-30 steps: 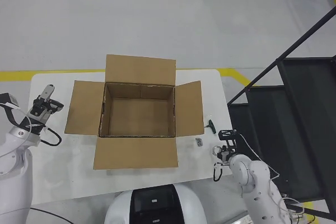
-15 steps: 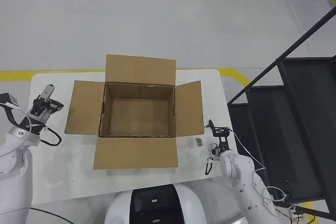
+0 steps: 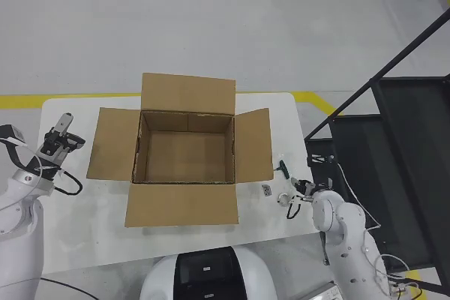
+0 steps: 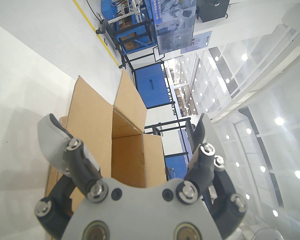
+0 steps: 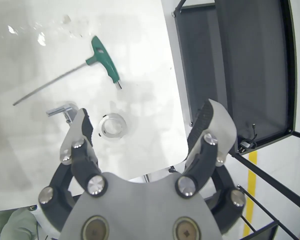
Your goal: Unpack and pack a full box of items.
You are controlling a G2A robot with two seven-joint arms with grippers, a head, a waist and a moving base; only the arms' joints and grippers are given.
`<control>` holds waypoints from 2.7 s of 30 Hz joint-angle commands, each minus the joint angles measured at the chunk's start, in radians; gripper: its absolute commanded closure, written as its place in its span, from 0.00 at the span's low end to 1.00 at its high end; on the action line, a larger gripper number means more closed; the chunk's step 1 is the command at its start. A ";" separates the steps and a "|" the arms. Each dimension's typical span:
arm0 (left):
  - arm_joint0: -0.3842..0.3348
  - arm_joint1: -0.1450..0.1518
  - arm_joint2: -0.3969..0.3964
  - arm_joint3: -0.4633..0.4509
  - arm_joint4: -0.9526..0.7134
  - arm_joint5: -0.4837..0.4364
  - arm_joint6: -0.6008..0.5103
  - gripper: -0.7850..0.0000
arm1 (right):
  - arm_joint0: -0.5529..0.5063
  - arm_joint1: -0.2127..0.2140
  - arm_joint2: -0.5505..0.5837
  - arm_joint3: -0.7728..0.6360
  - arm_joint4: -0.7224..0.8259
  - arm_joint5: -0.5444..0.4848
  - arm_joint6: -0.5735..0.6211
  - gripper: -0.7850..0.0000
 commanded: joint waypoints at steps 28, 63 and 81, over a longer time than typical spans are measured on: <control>0.000 0.000 0.000 0.000 0.000 0.000 0.000 0.00 | -0.042 0.022 0.013 0.153 0.180 -0.123 0.074 0.56; 0.000 0.000 0.000 0.000 0.000 0.000 0.000 0.00 | 0.080 0.021 -0.093 0.332 0.227 -0.027 0.004 1.00; 0.000 0.000 0.000 0.000 0.000 0.000 0.000 0.00 | 0.056 0.016 0.054 -0.042 0.504 0.033 -0.265 1.00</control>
